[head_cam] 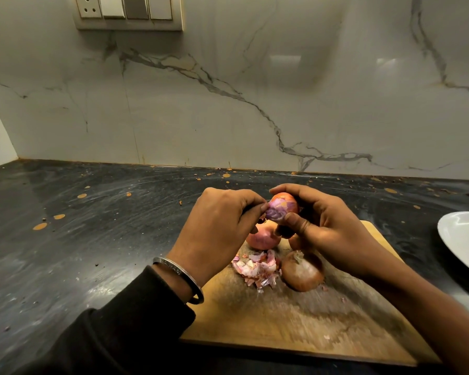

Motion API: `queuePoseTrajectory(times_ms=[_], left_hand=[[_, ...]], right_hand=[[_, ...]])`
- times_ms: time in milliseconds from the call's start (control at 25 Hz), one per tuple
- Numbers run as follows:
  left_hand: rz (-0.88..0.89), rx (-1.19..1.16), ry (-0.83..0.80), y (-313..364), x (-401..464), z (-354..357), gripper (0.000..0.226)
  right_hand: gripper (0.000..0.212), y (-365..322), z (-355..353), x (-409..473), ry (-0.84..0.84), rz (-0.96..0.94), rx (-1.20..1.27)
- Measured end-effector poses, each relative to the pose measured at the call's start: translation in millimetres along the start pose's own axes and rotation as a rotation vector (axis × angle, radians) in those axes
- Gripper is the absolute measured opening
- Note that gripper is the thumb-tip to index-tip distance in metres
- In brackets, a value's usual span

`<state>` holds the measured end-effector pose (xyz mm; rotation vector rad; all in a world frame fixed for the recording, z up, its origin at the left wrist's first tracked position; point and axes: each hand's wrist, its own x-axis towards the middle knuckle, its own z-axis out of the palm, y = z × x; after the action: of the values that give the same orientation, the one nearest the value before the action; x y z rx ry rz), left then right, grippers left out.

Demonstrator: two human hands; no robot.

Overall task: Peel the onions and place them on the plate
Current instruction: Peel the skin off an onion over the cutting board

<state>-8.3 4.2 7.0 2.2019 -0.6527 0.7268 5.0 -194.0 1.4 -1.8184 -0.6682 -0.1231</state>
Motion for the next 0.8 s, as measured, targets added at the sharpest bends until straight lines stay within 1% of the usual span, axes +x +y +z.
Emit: queuePoseTrajectory(times_ms=[240, 360, 440, 560, 680, 760, 800], left_hand=[[0.023, 0.056, 0.078, 0.8, -0.2, 1.8, 0.014], [-0.036, 0.046, 0.112, 1.7, -0.3, 4.6, 0.011], [-0.149, -0.104, 0.124, 2.6, 0.5, 4.8, 0.008], [-0.403, -0.52, 0.104, 3.1, 4.5, 3.1, 0.007], [-0.595, -0.872, 0.045, 6.1, 7.4, -0.2, 0.009], [-0.659, -0.998, -0.007, 9.4, 7.4, 0.1, 0.013], [-0.655, -0.998, -0.049, 10.5, 7.1, 0.3, 0.014]], right_hand=[[0.044, 2.7, 3.1, 0.8, 0.012, -0.061, -0.014], [0.048, 4.7, 7.0, -0.1, 0.032, -0.088, -0.041], [0.052, 5.2, 9.6, -0.1, 0.057, -0.121, -0.061], [0.057, 5.0, 10.8, 0.8, 0.08, -0.193, -0.081], [0.053, 3.1, 10.9, 1.9, 0.079, -0.248, -0.03], [0.053, 1.8, 7.3, 2.8, 0.112, -0.279, 0.005], [0.053, 1.5, 4.3, 4.0, 0.134, -0.285, 0.012]])
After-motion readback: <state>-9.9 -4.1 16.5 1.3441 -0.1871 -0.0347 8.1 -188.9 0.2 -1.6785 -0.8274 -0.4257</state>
